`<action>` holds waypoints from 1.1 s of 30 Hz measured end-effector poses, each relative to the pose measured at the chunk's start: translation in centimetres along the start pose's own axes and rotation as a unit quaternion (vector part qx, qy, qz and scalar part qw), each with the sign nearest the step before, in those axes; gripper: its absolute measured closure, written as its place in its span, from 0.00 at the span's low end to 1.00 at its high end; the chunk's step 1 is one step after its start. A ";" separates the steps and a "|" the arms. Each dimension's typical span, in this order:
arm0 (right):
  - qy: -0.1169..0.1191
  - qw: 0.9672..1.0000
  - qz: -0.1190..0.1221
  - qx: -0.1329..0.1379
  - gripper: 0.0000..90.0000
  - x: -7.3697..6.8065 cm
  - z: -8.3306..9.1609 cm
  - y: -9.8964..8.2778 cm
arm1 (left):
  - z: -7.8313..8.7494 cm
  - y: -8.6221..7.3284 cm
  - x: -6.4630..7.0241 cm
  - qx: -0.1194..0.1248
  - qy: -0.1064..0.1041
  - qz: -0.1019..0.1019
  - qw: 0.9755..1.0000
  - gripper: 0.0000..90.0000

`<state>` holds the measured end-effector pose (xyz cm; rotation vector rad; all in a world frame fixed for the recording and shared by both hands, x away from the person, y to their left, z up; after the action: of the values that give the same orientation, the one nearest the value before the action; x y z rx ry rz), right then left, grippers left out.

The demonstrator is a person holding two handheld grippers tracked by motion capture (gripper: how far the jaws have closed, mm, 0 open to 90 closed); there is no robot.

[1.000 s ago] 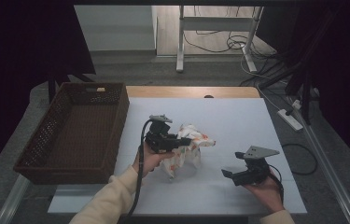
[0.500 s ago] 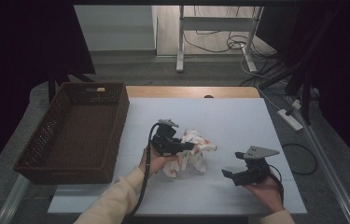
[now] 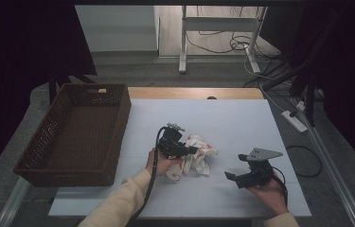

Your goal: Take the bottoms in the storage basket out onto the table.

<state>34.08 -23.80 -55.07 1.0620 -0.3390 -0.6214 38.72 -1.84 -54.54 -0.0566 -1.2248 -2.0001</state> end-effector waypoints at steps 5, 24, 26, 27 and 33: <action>0.001 1.000 -0.002 0.001 0.10 0.0 0.0 0.0 | -0.1 0.0 0.1 -0.002 -0.002 -0.005 1.000 0.72; -0.002 1.000 -0.005 0.002 0.10 0.1 0.1 -0.2 | 2.5 0.5 0.7 0.035 0.038 -0.041 0.998 0.21; -0.002 1.000 -0.006 0.001 0.10 0.1 0.1 -0.2 | 3.3 0.5 0.7 0.042 0.044 -0.046 0.997 0.21; -0.003 1.000 -0.006 0.001 0.10 0.0 0.2 -0.2 | 3.6 0.5 0.7 0.043 0.047 -0.049 0.997 0.20; -0.004 1.000 -0.006 0.004 0.10 0.0 0.3 -0.2 | 5.8 -0.2 0.3 0.055 0.049 -0.047 0.996 0.21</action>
<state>33.81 -24.10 -55.12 1.0700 -0.3425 -0.6351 36.40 2.51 -51.48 0.1550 -1.2920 -1.9865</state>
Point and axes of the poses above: each handheld gripper's, and its own axes: z roughly backward along the jaws, y roughly out of its top, x roughly to its right, the point moved 7 cm from there along -z, roughly forward along the jaws, and after that the axes turned 10 degrees about x, right-handed, at the moved point
